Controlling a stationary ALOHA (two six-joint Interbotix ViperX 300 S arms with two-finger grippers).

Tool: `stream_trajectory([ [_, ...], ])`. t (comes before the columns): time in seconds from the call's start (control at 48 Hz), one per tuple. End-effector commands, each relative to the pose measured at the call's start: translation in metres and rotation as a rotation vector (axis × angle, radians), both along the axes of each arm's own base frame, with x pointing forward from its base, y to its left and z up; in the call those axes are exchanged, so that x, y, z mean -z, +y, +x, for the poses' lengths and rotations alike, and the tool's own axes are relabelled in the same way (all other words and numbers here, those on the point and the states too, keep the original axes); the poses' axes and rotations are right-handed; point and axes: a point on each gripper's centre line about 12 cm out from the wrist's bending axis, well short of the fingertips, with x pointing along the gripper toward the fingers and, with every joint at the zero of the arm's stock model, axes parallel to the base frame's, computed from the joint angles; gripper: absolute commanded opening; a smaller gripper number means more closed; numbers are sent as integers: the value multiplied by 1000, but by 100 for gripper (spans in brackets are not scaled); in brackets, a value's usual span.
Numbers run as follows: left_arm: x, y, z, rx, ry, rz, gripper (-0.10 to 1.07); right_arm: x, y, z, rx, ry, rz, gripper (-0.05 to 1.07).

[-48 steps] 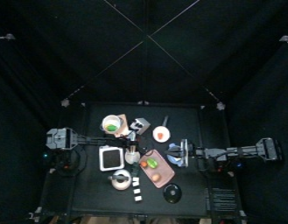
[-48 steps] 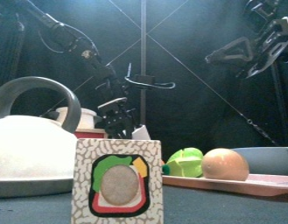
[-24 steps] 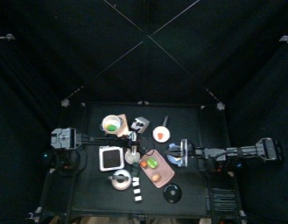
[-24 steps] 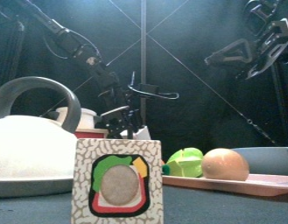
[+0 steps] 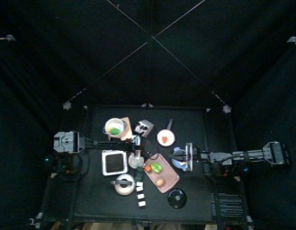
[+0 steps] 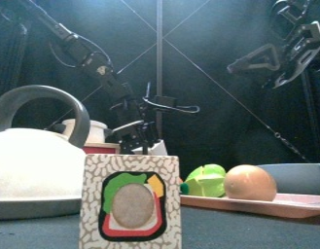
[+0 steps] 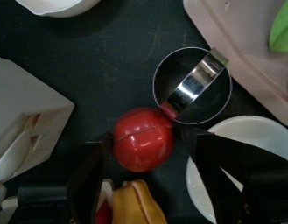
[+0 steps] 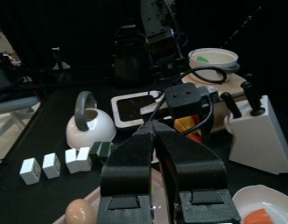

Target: Grab apple

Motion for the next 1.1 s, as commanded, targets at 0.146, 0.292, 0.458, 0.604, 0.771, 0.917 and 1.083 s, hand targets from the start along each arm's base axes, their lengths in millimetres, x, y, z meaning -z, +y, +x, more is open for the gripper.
stream_trajectory([
  [0.146,-8,2,5,-4,-29,3,96,-6,-1,1,5,-23,1,2],
  [0.292,-9,2,6,-4,-31,3,95,-6,-1,1,5,-23,-1,2],
  [0.458,-8,2,5,-4,-28,3,95,-6,-1,1,5,-23,-1,2],
  [0.604,-8,2,5,-5,-28,1,90,-6,-1,1,4,-23,-1,2],
  [0.771,-10,1,5,-4,-34,2,82,-6,-1,1,5,-23,1,2],
  [0.917,-22,-2,3,-3,-44,7,82,-5,-1,1,5,-22,1,2],
  [1.083,-39,-8,-2,7,-76,11,82,-5,-1,1,4,-22,0,2],
])
